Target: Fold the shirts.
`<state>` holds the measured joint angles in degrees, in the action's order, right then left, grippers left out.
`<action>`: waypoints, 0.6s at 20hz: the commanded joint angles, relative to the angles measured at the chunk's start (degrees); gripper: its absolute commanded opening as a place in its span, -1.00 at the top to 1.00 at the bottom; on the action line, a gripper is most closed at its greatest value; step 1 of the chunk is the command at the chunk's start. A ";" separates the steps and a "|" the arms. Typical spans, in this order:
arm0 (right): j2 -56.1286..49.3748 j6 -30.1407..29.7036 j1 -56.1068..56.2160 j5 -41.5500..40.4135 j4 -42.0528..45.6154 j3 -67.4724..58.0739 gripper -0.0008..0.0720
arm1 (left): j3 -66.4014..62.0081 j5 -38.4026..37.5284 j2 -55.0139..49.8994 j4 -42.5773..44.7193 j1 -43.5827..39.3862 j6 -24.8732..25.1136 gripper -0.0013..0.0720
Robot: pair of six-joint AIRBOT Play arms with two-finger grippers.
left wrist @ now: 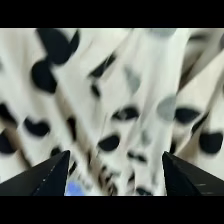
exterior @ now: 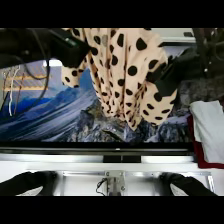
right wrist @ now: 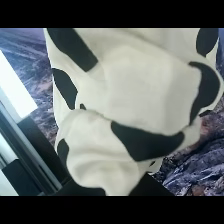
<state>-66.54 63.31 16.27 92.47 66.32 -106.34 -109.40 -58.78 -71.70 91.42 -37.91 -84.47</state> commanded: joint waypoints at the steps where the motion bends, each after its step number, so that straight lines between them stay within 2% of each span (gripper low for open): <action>1: 0.04 0.55 -0.02 0.61 0.20 -0.07 0.86 | -0.15 13.64 -3.89 -3.89 0.04 -0.94 -0.90; 3: 0.04 0.55 -0.02 0.57 0.22 -0.07 0.86 | -0.15 16.83 -5.68 -7.58 0.04 -0.90 -0.90; 8: 0.04 0.57 -0.02 0.81 0.17 -0.07 0.85 | -0.15 20.06 -9.51 -7.96 0.26 -1.01 -0.87; 9: 0.04 0.59 -0.02 0.92 0.20 -0.07 0.86 | -0.15 20.39 -9.94 -7.93 0.31 -1.92 -0.65; 11: 0.04 0.92 -0.02 1.33 0.22 -0.07 0.86 | -0.15 20.46 -10.19 -7.89 0.74 -2.64 0.52; 12: 0.04 1.20 -0.02 1.75 0.33 -0.07 0.86 | -0.20 20.39 -9.97 -7.91 0.96 -2.64 0.80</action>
<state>-66.54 64.10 16.27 93.56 66.61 -106.34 -109.49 -39.72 -81.06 83.96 -37.36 -86.32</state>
